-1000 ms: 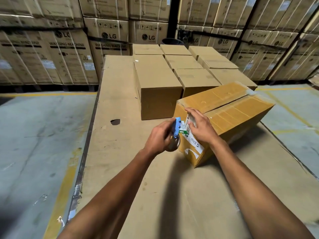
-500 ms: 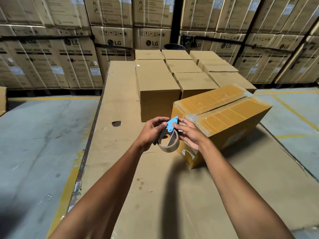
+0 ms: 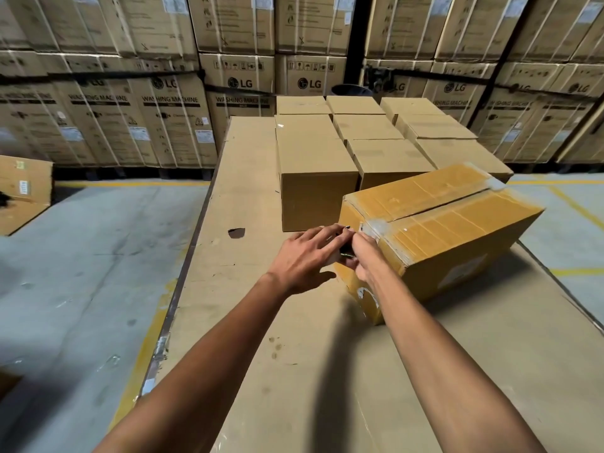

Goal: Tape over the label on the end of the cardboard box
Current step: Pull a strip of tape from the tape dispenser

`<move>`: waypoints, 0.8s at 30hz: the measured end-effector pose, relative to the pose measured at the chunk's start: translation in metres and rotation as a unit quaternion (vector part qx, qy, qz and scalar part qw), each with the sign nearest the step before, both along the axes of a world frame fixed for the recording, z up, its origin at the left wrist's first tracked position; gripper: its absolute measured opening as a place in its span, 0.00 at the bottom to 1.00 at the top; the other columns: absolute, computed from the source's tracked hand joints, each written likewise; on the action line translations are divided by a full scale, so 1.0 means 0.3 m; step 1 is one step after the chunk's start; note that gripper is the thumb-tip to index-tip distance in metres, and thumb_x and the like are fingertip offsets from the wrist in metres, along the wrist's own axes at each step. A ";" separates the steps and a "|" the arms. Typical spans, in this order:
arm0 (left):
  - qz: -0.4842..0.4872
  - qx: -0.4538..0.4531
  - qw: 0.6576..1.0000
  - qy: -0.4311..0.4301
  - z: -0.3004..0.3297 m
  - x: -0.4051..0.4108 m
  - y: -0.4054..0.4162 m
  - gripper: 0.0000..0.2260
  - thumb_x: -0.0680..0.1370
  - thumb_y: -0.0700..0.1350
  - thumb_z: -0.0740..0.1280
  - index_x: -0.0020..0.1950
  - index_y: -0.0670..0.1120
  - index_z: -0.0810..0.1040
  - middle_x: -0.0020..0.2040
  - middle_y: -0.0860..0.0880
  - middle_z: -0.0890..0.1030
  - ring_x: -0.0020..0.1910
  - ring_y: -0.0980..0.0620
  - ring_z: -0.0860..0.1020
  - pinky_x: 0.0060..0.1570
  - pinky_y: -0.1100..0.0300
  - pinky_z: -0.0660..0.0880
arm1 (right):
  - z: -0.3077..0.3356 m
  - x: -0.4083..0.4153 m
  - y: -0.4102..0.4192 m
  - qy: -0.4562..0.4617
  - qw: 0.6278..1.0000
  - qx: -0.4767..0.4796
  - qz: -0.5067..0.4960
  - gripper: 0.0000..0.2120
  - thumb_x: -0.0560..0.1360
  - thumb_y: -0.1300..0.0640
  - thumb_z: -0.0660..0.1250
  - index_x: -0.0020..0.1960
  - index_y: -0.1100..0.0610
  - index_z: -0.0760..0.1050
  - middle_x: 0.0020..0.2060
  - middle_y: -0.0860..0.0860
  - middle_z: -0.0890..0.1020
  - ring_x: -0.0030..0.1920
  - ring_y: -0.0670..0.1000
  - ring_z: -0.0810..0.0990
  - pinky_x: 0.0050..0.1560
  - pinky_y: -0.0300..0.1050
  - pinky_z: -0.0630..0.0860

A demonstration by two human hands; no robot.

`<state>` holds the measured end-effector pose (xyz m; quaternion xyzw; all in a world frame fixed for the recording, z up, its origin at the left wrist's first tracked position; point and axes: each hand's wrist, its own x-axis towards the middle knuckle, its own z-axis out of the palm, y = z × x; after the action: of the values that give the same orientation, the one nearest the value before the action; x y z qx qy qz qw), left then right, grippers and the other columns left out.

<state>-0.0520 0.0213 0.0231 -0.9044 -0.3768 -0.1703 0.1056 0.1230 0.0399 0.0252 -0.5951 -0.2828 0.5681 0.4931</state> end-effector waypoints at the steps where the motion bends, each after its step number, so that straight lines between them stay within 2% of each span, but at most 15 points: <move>1: -0.001 0.001 1.000 0.001 -0.009 -0.007 0.000 0.46 0.78 0.58 0.77 0.88 0.53 0.54 0.85 0.47 0.66 0.76 0.41 0.74 0.65 0.45 0.79 | -0.004 -0.003 0.001 0.012 1.000 -0.003 0.006 0.13 0.84 0.57 0.63 0.65 0.58 0.79 0.54 0.59 0.87 0.56 0.58 0.86 0.54 0.57 0.86; 4: -0.024 0.033 0.999 -0.005 -0.036 -0.030 0.014 0.35 0.84 0.48 0.70 0.88 0.51 0.57 0.84 0.46 0.67 0.74 0.42 0.76 0.60 0.46 0.83 | -0.005 -0.005 0.000 0.046 0.998 -0.011 0.029 0.12 0.84 0.57 0.66 0.63 0.59 0.81 0.56 0.61 0.87 0.57 0.58 0.86 0.53 0.55 0.86; 7: -0.027 0.038 0.999 -0.006 -0.057 -0.056 0.034 0.27 0.85 0.45 0.68 0.84 0.50 0.65 0.80 0.43 0.72 0.68 0.39 0.80 0.52 0.44 0.85 | -0.001 0.002 -0.012 0.103 0.993 -0.016 0.052 0.11 0.85 0.53 0.65 0.60 0.59 0.81 0.57 0.63 0.86 0.59 0.61 0.85 0.53 0.55 0.86; 10: -0.018 0.022 1.000 -0.013 -0.078 -0.086 0.057 0.24 0.84 0.46 0.70 0.81 0.49 0.71 0.77 0.42 0.74 0.58 0.37 0.84 0.43 0.44 0.85 | -0.027 0.013 -0.006 0.126 0.989 -0.015 0.070 0.12 0.87 0.56 0.60 0.66 0.61 0.75 0.60 0.66 0.83 0.60 0.63 0.84 0.54 0.57 0.85; 12: -0.012 -0.002 1.000 -0.012 -0.101 -0.109 0.073 0.26 0.83 0.45 0.72 0.80 0.48 0.72 0.76 0.42 0.74 0.54 0.36 0.84 0.39 0.44 0.84 | -0.066 0.009 0.009 0.091 0.993 -0.013 0.075 0.11 0.87 0.59 0.59 0.68 0.60 0.70 0.62 0.67 0.81 0.60 0.64 0.84 0.61 0.60 0.83; 13: -0.008 -0.017 1.000 -0.014 -0.113 -0.122 0.081 0.27 0.82 0.44 0.73 0.80 0.49 0.72 0.76 0.43 0.74 0.54 0.36 0.84 0.37 0.45 0.84 | -0.091 0.003 0.017 0.068 0.995 -0.012 0.074 0.08 0.87 0.60 0.59 0.65 0.59 0.69 0.62 0.69 0.80 0.59 0.65 0.84 0.64 0.62 0.81; 15: 0.000 -0.046 0.999 -0.015 -0.144 -0.151 0.098 0.28 0.81 0.43 0.74 0.80 0.50 0.71 0.77 0.44 0.73 0.54 0.37 0.84 0.37 0.45 0.83 | -0.140 -0.023 0.031 0.036 0.997 -0.014 0.069 0.02 0.87 0.61 0.59 0.59 0.56 0.68 0.60 0.70 0.80 0.57 0.66 0.84 0.66 0.64 0.79; 19: 0.008 -0.088 0.996 -0.005 -0.213 -0.210 0.121 0.27 0.82 0.43 0.72 0.80 0.51 0.70 0.77 0.45 0.73 0.54 0.37 0.84 0.40 0.44 0.84 | -0.247 -0.080 0.044 0.007 0.997 -0.024 0.079 0.04 0.88 0.62 0.57 0.54 0.56 0.67 0.56 0.69 0.80 0.53 0.65 0.85 0.65 0.64 0.80; 23: 0.002 -0.125 0.992 -0.002 -0.287 -0.276 0.150 0.26 0.82 0.44 0.72 0.80 0.51 0.72 0.77 0.45 0.75 0.53 0.37 0.85 0.40 0.45 0.83 | -0.330 -0.135 0.061 -0.008 0.993 -0.050 0.103 0.06 0.88 0.61 0.56 0.53 0.58 0.69 0.55 0.67 0.81 0.52 0.63 0.85 0.54 0.53 0.86; 24: 0.003 -0.135 0.991 0.001 -0.305 -0.292 0.162 0.27 0.82 0.44 0.72 0.80 0.52 0.72 0.77 0.46 0.74 0.53 0.37 0.85 0.41 0.45 0.83 | -0.349 -0.149 0.072 -0.014 0.992 -0.060 0.108 0.07 0.88 0.61 0.56 0.52 0.58 0.69 0.54 0.66 0.81 0.53 0.64 0.84 0.55 0.53 0.85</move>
<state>-0.1396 0.0700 -0.0684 -0.9096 -0.3986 -0.1164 -0.0163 0.0783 0.0614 -0.0794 -0.5972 -0.3177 0.6257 0.3885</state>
